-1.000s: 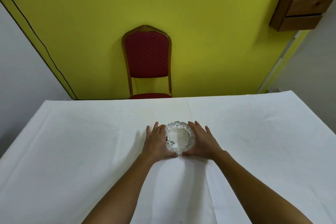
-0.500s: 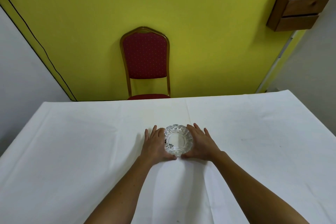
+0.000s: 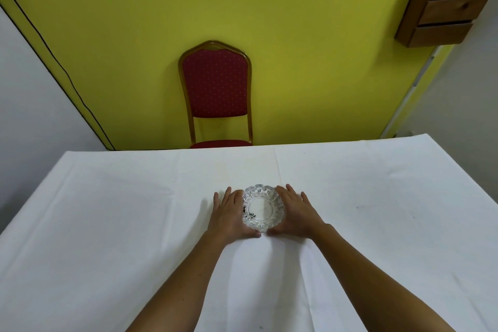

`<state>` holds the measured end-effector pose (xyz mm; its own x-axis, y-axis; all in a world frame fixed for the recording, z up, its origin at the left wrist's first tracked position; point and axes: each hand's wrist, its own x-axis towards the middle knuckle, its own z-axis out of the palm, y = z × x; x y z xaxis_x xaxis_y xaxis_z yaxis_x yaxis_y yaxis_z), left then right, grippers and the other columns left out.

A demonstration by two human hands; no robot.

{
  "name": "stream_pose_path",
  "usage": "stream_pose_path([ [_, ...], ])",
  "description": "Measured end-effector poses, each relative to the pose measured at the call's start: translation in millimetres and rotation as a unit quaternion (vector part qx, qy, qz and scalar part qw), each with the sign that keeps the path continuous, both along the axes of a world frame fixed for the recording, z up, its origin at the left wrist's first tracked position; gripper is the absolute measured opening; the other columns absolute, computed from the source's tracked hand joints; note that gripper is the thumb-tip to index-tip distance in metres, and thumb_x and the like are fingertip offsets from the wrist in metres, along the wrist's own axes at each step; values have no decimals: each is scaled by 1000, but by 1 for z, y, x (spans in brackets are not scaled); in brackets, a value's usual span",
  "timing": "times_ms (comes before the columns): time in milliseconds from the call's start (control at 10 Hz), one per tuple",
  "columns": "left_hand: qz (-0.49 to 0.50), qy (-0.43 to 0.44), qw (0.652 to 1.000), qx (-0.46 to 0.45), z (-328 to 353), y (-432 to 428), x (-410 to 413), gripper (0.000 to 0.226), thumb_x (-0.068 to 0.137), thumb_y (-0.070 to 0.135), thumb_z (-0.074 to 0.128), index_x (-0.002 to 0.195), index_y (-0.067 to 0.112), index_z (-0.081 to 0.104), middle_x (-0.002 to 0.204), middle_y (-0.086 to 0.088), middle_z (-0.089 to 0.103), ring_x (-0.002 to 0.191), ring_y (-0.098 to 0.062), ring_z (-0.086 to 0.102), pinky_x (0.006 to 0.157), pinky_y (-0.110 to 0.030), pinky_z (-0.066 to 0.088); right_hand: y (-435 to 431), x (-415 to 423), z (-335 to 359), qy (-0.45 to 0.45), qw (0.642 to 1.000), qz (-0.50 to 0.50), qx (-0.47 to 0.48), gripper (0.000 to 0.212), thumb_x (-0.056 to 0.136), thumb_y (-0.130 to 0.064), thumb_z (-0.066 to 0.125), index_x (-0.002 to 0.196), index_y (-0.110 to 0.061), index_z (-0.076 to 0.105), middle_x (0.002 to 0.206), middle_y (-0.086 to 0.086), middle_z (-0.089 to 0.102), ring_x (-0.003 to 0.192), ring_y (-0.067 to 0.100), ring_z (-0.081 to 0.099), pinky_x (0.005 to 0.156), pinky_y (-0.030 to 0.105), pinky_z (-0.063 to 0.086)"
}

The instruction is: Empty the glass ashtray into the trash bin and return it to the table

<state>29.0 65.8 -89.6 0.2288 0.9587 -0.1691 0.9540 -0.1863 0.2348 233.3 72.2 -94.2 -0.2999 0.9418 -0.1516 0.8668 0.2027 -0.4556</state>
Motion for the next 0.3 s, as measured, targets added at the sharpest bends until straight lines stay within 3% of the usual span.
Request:
stream_pose_path([
  [200,-19,22,999,-35,9,-4,-3,127,67,76,59,151,7,-6,162,-6,-1,149,-22,-7,118,-50,-8,-1,-2,11,-48,997,16,-52,134,60,-64,77,150,-10,-6,162,2,-2,148,22,-8,119,52,2],
  [300,-25,28,998,-57,23,-2,0,120,73,78,49,150,8,-11,162,-7,-8,149,-22,-11,118,-50,-7,3,-2,24,-68,995,27,-64,128,67,-58,75,149,-10,-10,162,3,-7,148,22,-11,118,54,2],
])
